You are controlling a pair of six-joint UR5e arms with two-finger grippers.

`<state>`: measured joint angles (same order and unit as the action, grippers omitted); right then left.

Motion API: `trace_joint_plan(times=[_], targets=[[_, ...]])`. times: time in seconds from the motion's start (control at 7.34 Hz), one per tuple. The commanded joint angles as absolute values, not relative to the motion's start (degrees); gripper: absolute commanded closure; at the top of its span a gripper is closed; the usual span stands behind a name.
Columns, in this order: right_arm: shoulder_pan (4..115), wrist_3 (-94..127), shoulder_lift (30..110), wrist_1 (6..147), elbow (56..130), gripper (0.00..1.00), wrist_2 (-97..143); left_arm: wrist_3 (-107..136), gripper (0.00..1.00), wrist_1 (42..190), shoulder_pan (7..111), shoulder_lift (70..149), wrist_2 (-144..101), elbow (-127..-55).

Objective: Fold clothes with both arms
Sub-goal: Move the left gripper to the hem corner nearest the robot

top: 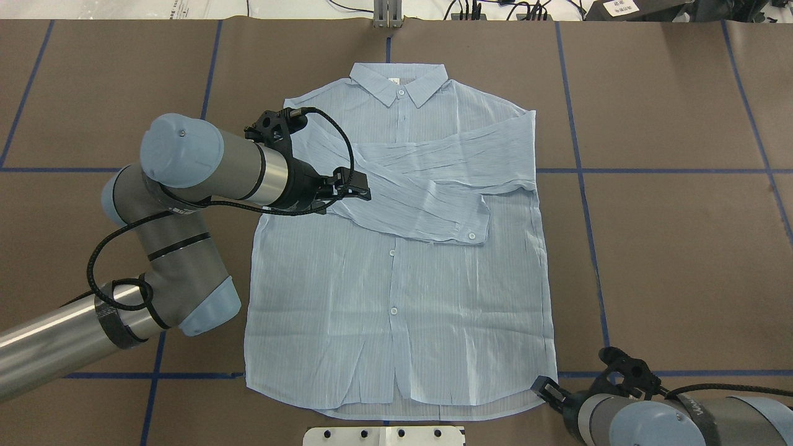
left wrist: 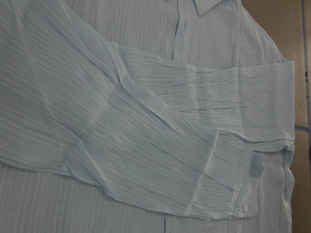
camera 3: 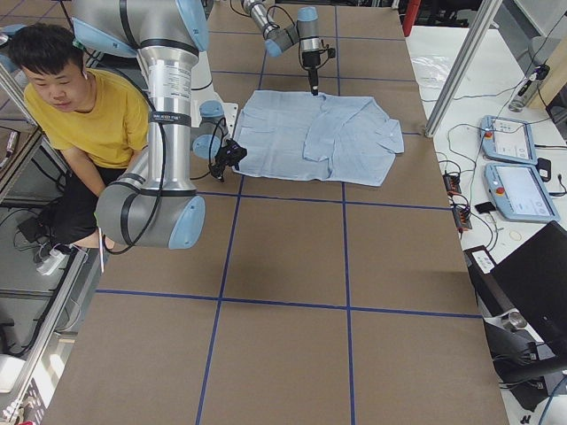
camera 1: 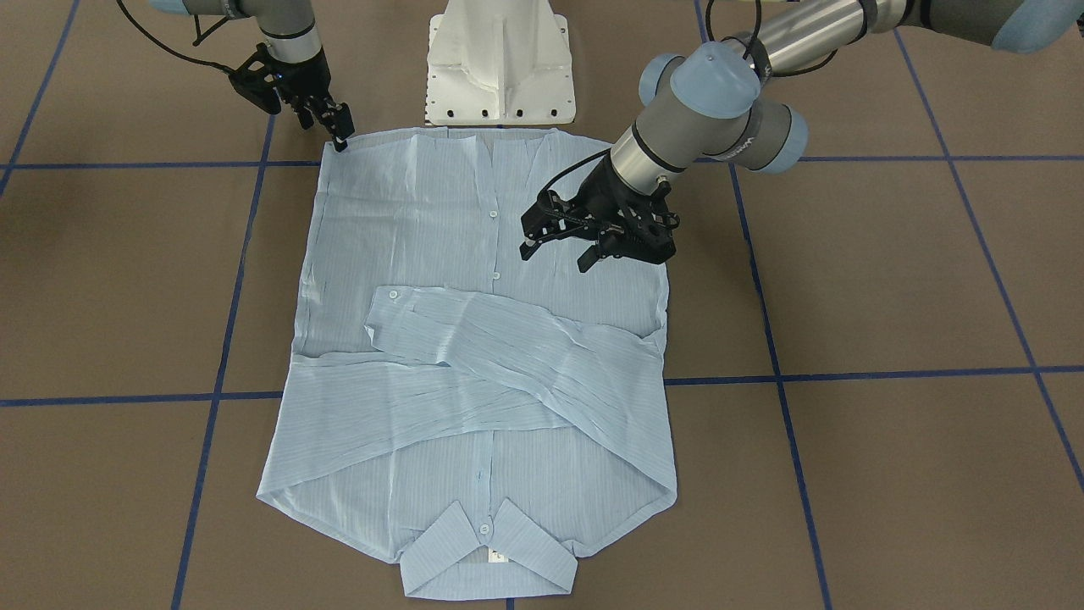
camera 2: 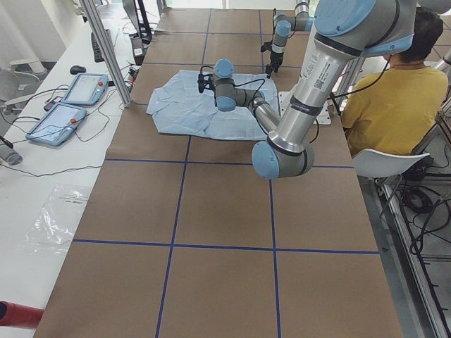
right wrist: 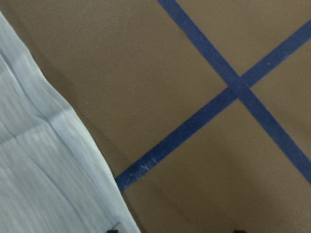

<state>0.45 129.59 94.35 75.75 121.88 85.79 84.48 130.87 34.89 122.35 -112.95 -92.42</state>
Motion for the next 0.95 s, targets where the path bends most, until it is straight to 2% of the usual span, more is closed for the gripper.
trace_joint_plan(times=[0.0, 0.68, 0.82], targets=[[2.62, 129.64, 94.13, 75.76, 122.78, 0.26, 85.96, 84.55, 0.02, 130.87, 34.89, 122.26, -112.85, -92.46], [2.64, 129.64, 93.96, 75.76, 122.52, 0.33, 85.78, 84.55, 0.02, 130.87, 34.89, 122.17, -112.85, -92.46], [2.64, 129.64, 93.96, 75.76, 122.52, 0.46, 85.78, 84.55, 0.02, 130.87, 34.89, 122.17, -112.76, -92.46]])
